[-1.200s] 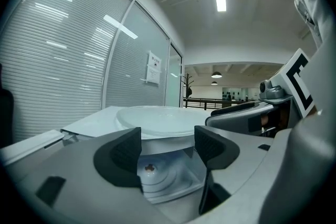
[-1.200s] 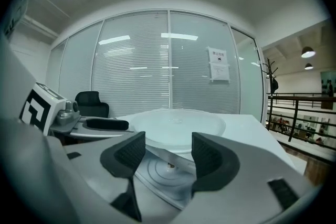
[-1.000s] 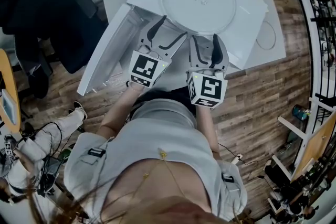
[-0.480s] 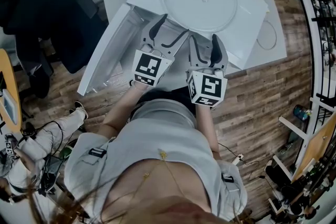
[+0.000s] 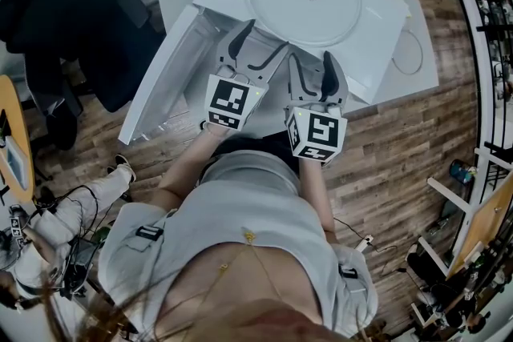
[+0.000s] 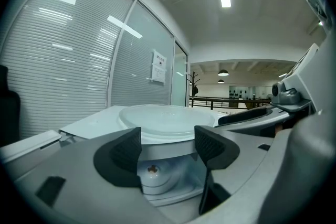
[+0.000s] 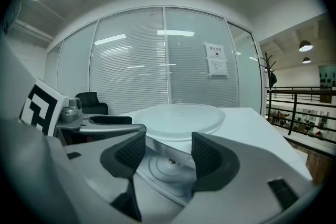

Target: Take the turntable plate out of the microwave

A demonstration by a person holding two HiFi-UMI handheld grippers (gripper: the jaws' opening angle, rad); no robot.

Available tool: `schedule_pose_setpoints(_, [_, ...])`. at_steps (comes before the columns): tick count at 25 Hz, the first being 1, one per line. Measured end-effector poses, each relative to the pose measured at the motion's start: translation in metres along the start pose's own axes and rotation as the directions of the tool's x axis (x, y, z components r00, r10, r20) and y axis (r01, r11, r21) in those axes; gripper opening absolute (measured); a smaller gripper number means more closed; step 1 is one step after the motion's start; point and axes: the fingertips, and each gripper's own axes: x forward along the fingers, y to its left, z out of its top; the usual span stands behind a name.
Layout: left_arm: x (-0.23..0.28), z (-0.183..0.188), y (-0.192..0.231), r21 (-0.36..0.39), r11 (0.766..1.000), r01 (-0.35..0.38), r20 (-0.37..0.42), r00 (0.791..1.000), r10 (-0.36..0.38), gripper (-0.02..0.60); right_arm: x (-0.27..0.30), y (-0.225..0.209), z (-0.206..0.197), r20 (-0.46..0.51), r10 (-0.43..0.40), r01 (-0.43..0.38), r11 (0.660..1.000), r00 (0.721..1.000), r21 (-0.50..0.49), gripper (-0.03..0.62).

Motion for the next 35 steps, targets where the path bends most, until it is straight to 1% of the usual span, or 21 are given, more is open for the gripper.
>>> schedule_pose_setpoints(6, [0.003, 0.0, 0.001, 0.004, 0.999, -0.034, -0.019, 0.999, 0.034, 0.316, -0.003, 0.0, 0.0, 0.001, 0.003, -0.003, 1.0, 1.0, 0.003, 0.261])
schedule_pose_setpoints(9, [0.004, 0.0, 0.001, -0.008, 0.999, -0.039, -0.017, 0.999, 0.039, 0.316, -0.005, 0.0, -0.001, 0.0, 0.002, -0.002, 1.0, 1.0, -0.002, 0.261])
schedule_pose_setpoints(12, [0.004, 0.001, 0.001, -0.012, 1.0, -0.025, -0.012, 1.0, 0.024, 0.316, -0.007, 0.001, 0.0, 0.006, 0.006, -0.006, 1.0, 1.0, -0.001, 0.261])
schedule_pose_setpoints(14, [0.002, 0.0, -0.001, -0.002, 1.0, -0.003, -0.016, 1.0, 0.003, 0.316, -0.009, 0.001, 0.001, 0.013, 0.013, -0.013, 1.0, 1.0, -0.001, 0.261])
schedule_pose_setpoints(17, [-0.003, -0.002, -0.007, -0.02, 0.999, 0.034, -0.011, 0.999, -0.034, 0.314, -0.012, 0.001, 0.001, 0.023, 0.023, -0.023, 1.0, 0.999, -0.003, 0.261])
schedule_pose_setpoints(19, [-0.007, -0.003, -0.01, -0.018, 0.999, 0.046, -0.013, 0.999, -0.046, 0.314, -0.013, 0.001, 0.001, 0.022, 0.024, -0.024, 1.0, 0.999, -0.006, 0.261])
schedule_pose_setpoints(30, [-0.023, -0.007, -0.023, -0.012, 0.998, 0.062, -0.017, 0.998, -0.062, 0.314, -0.024, -0.001, -0.004, 0.012, 0.031, -0.031, 0.999, 0.999, -0.021, 0.261])
schedule_pose_setpoints(31, [-0.024, -0.007, -0.024, -0.011, 0.998, 0.062, -0.016, 0.998, -0.062, 0.309, -0.025, -0.001, -0.005, 0.01, 0.032, -0.032, 0.999, 0.999, -0.023, 0.261])
schedule_pose_setpoints(33, [-0.028, -0.008, -0.025, -0.01, 0.998, 0.063, -0.015, 0.998, -0.063, 0.274, -0.028, -0.001, -0.006, 0.005, 0.028, -0.028, 0.999, 1.0, -0.032, 0.26])
schedule_pose_setpoints(35, [-0.031, -0.008, -0.027, -0.012, 0.998, 0.068, -0.015, 0.998, -0.069, 0.263, -0.029, -0.002, -0.006, 0.002, 0.028, -0.028, 0.999, 1.0, -0.041, 0.256])
